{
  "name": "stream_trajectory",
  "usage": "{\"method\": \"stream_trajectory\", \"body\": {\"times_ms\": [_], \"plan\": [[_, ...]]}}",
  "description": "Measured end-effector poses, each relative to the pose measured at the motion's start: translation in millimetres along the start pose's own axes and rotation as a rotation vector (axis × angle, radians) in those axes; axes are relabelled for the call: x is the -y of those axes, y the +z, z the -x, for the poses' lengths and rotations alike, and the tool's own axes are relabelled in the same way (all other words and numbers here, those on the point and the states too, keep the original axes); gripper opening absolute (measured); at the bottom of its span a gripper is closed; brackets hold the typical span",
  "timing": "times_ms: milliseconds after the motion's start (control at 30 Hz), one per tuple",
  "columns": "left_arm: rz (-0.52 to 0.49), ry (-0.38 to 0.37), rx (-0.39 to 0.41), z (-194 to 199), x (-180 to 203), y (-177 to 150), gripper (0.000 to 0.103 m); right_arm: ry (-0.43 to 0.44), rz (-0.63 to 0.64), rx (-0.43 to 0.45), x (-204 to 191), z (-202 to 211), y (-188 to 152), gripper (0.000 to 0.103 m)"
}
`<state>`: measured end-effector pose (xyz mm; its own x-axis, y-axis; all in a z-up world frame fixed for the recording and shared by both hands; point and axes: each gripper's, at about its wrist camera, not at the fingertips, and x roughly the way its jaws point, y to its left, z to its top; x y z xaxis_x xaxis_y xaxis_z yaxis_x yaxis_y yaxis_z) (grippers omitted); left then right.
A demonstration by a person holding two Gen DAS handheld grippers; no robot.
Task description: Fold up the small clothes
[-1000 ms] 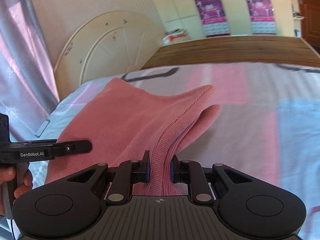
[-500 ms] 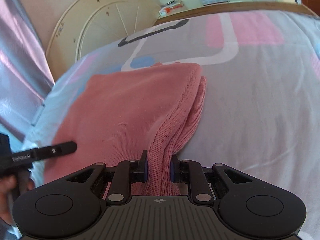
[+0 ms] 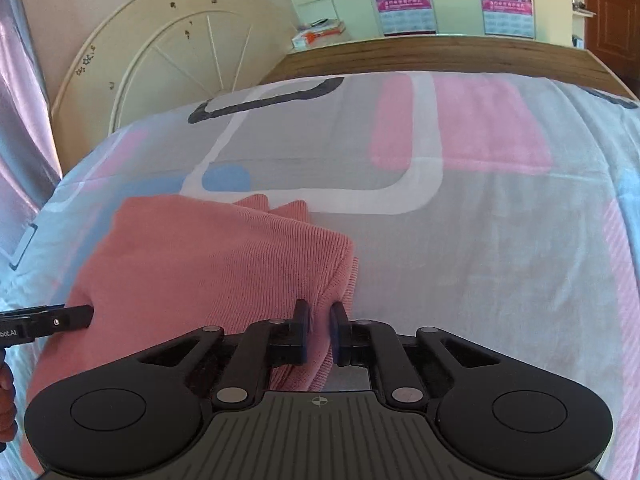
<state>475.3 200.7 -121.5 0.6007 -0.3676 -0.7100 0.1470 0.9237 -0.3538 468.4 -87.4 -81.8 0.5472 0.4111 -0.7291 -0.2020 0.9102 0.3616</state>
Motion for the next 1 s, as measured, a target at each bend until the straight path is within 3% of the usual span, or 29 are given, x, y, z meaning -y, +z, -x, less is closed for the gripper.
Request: {"method": "stream_trajectory", "body": {"times_ms": [167,300,367,433,467,600,733,833,1000], "plan": [[-0.065,0.028,0.049,32.5,15.8,-5.0,0.034,-0.043,0.055,0.03,-16.6,20.9,-5.1,0.01],[-0.114,0.046,0.075,60.2,32.0,-25.7,0.022,0.028,0.176,0.062,-45.9,59.5,-29.5,0.01],[-0.132,0.081,0.059,61.3,35.0,-37.7,0.022,0.031,0.237,0.038,-58.2,64.1,-46.0,0.01],[-0.129,0.11,0.042,55.3,33.8,-44.3,0.022,-0.027,0.327,-0.009,-68.1,54.6,-61.1,0.009],[-0.125,0.113,0.049,55.4,33.9,-47.1,0.022,-0.08,0.362,-0.028,-70.8,46.8,-68.0,0.003],[-0.155,0.136,0.067,69.0,46.9,-49.4,0.018,-0.113,0.338,-0.023,-66.1,46.5,-75.6,0.002],[-0.189,0.106,0.086,90.9,66.1,-65.6,0.018,-0.039,0.338,0.007,-76.7,75.8,-83.5,0.002],[-0.237,0.114,0.072,91.3,79.6,-82.7,0.019,-0.031,0.378,-0.015,-87.5,83.8,-99.8,0.002],[-0.212,0.111,0.019,86.7,74.8,-102.9,0.015,-0.08,0.379,-0.063,-83.5,78.4,-123.1,0.002]]}}
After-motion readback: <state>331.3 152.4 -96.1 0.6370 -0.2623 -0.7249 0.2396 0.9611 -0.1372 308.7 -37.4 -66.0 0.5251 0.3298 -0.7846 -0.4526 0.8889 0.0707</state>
